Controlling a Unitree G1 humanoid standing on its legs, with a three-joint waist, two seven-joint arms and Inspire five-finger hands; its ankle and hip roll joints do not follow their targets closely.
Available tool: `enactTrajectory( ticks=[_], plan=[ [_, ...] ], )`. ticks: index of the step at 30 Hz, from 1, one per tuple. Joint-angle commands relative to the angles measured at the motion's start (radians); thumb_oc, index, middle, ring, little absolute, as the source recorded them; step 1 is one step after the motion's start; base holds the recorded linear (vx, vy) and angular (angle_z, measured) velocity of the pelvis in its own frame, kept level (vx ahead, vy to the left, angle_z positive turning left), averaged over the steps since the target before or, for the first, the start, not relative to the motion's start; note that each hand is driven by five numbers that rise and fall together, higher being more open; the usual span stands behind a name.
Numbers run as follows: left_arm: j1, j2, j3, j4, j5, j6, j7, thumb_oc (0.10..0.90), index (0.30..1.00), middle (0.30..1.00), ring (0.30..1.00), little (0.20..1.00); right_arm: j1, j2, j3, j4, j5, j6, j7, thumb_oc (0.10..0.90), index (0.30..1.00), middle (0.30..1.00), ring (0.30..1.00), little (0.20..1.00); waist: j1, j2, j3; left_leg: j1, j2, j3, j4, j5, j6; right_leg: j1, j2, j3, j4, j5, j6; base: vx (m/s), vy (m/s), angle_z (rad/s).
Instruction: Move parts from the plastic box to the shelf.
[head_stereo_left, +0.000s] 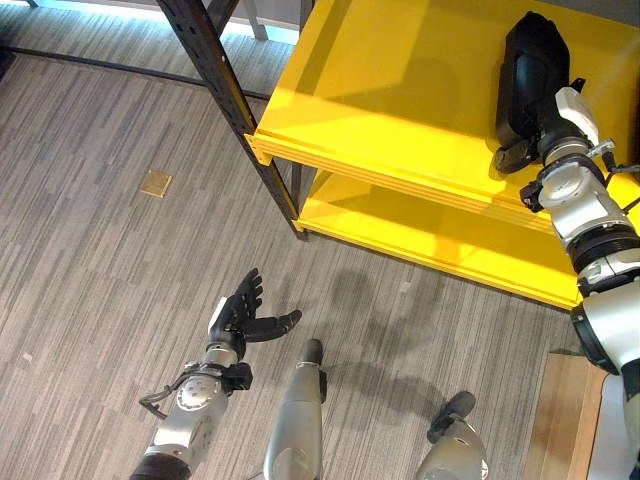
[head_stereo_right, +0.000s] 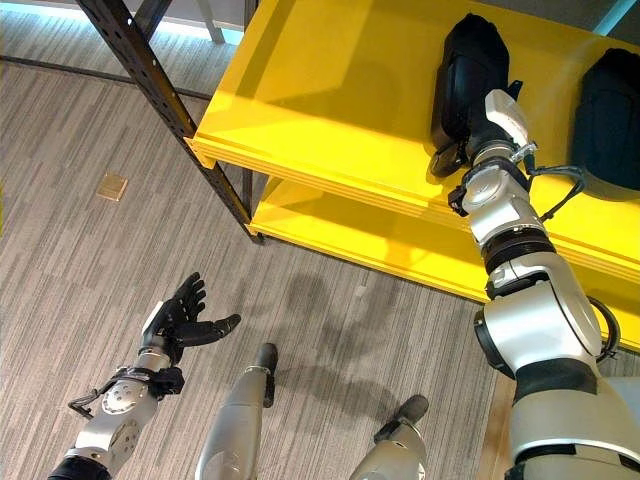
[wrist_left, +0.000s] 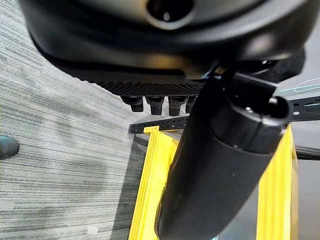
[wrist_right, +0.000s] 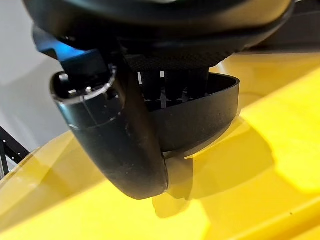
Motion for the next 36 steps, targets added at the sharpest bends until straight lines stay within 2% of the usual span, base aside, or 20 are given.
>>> enactTrajectory(
  ticks=[1, 21, 22, 23, 36],
  plan=[
    [-0.012, 0.046, 0.035, -0.097, -0.033, -0.098, -0.001, 0.9, 1.0, 1.0, 1.0, 1.0, -0.193, -0.123, 0.07, 0.014, -0.055, -0.02, -0.073, 0.4, 0.3, 0.3, 0.3, 0.3, 0.02, 0.024, -0.021, 0.135, 0.004, 0.074, -0.114, -0.033, 0.024, -0.012, 0.015, 0.103, 0.179, 0.017, 0.048, 0.0, 0.0, 0.0],
    [-0.003, 0.059, 0.042, -0.108, -0.045, -0.104, -0.002, 0.9, 1.0, 1.0, 1.0, 1.0, -0.21, -0.135, 0.077, 0.026, -0.057, -0.02, -0.086, 0.4, 0.3, 0.3, 0.3, 0.3, 0.041, 0.03, -0.012, 0.113, -0.008, 0.065, -0.118, -0.026, 0.028, -0.025, 0.014, 0.092, 0.18, 0.024, 0.05, 0.0, 0.0, 0.01],
    [-0.003, 0.058, 0.041, -0.109, -0.044, -0.104, 0.0, 0.9, 1.0, 1.0, 1.0, 1.0, -0.21, -0.134, 0.077, 0.025, -0.057, -0.021, -0.087, 0.569, 0.536, 0.536, 0.536, 0.536, 0.042, 0.029, -0.012, 0.112, -0.008, 0.064, -0.117, -0.026, 0.029, -0.026, 0.014, 0.092, 0.181, 0.023, 0.049, 0.0, 0.0, 0.0],
    [-0.005, 0.057, 0.042, -0.106, -0.044, -0.103, 0.002, 0.9, 1.0, 1.0, 1.0, 1.0, -0.21, -0.129, 0.078, 0.025, -0.055, -0.021, -0.084, 0.9, 1.0, 1.0, 1.0, 1.0, 0.042, 0.029, -0.012, 0.112, -0.008, 0.065, -0.116, -0.027, 0.029, -0.025, 0.013, 0.092, 0.181, 0.024, 0.049, 0.0, 0.0, 0.0],
    [0.002, 0.059, 0.054, -0.098, -0.042, -0.107, 0.007, 0.9, 1.0, 1.0, 1.0, 1.0, -0.21, -0.117, 0.074, 0.001, -0.056, -0.02, -0.092, 0.9, 1.0, 1.0, 1.0, 1.0, 0.039, 0.027, -0.009, 0.114, -0.008, 0.066, -0.118, -0.028, 0.03, -0.03, 0.015, 0.095, 0.182, 0.023, 0.048, 0.0, 0.0, 0.0]
  ],
)
